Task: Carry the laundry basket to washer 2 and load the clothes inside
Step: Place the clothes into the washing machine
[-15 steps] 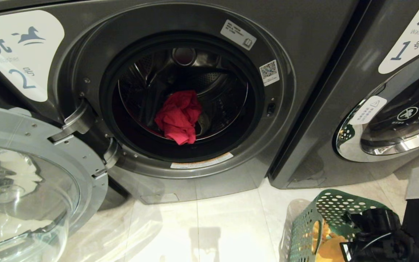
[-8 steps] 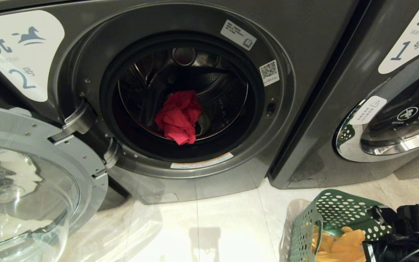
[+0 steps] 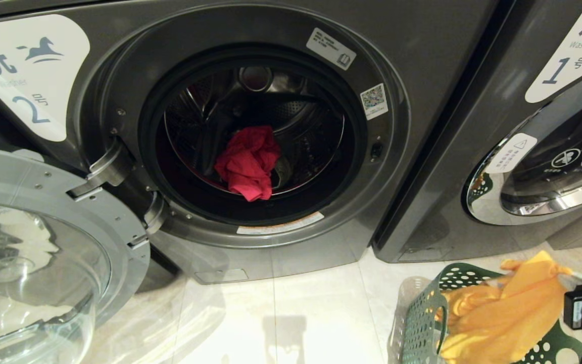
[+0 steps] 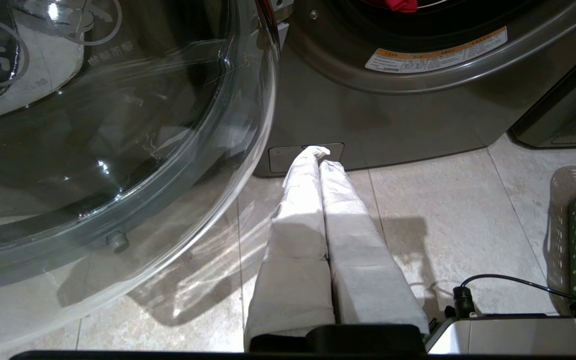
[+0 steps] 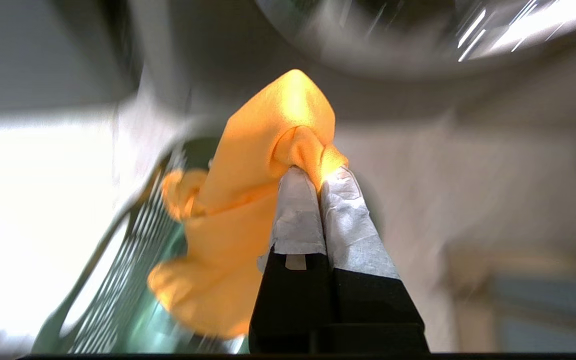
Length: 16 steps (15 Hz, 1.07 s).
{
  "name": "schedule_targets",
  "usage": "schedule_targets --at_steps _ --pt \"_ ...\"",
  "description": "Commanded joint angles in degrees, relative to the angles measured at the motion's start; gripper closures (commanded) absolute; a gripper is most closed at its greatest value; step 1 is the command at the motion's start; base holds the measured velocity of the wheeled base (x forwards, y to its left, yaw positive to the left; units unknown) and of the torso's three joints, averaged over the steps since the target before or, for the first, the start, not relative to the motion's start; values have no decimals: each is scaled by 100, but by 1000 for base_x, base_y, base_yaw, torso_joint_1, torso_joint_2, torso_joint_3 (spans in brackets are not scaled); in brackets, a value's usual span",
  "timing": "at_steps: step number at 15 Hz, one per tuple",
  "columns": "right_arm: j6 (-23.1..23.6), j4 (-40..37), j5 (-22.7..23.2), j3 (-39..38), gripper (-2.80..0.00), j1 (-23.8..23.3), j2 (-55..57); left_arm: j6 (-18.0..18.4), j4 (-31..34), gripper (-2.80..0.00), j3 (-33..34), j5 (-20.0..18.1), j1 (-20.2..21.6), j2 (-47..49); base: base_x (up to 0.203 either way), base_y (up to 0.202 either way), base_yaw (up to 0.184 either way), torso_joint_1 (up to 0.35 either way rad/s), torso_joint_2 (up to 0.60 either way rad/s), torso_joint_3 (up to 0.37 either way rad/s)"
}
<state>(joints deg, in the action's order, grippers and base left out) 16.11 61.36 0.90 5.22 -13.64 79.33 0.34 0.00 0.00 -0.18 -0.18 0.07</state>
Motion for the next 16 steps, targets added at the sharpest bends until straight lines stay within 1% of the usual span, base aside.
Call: schedule_targets --at_steps 1,3,4,6,9,12,16 --pt "374 307 -4 375 0 7 -1106 1 0 0 0 1 1 1 0 0 0 0 0 0" --pt "719 361 34 834 0 54 -1381 1 0 0 0 1 1 1 0 0 0 0 0 0" --pt "788 366 47 990 0 171 -1449 1 0 0 0 1 1 1 0 0 0 0 0 0" --pt "805 360 51 1199 0 395 -1521 1 0 0 0 1 1 1 0 0 0 0 0 0" --pt "797 239 51 1274 0 802 -1655 1 0 0 0 1 1 1 0 0 0 0 0 0" --pt "781 133 51 1366 0 1415 -1677 1 0 0 0 1 1 1 0 0 0 0 0 0" --pt "786 -17 51 1481 0 2686 -1557 1 0 0 0 1 1 1 0 0 0 0 0 0"
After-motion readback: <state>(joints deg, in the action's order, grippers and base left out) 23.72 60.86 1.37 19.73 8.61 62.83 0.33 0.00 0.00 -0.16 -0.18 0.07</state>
